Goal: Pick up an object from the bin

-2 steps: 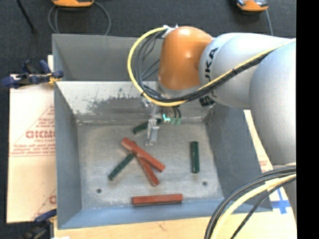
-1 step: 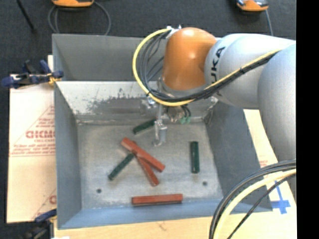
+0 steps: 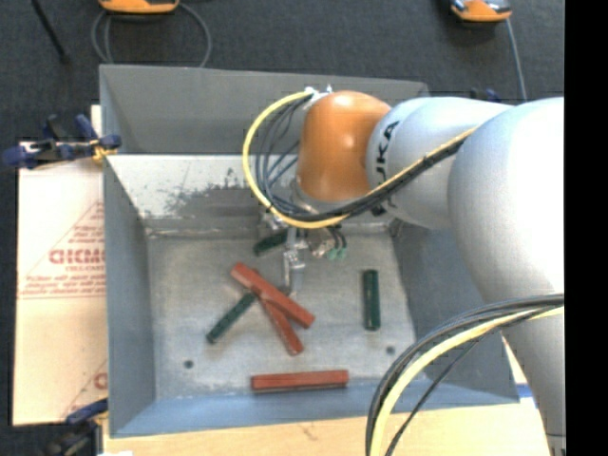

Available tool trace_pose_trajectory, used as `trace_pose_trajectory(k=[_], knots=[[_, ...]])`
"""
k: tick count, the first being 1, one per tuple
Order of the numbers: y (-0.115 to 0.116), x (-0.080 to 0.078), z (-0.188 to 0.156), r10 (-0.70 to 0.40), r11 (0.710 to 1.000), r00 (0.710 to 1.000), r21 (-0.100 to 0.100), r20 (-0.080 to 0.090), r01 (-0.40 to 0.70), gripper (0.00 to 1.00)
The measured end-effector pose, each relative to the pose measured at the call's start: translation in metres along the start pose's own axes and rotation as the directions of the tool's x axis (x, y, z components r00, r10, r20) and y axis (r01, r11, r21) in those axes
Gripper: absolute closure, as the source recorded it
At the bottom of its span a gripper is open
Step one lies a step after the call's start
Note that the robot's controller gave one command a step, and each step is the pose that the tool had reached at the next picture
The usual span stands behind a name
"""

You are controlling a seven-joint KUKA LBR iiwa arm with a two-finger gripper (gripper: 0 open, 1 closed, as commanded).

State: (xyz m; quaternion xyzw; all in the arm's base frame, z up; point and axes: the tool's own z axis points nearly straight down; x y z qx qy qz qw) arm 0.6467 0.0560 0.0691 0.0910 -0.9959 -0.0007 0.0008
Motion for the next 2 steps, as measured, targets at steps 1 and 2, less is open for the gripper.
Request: trace_pose_trajectory(k=[1, 2], knots=[[0.0, -0.002, -0.005, 0.002, 1.0, 1.0, 0.0, 0.007, -0.002, 1.0], [-0.027, 0.021, -0.189, -0.328, 0.945, 0.944, 0.009, 0.011, 0.328, 1.0]])
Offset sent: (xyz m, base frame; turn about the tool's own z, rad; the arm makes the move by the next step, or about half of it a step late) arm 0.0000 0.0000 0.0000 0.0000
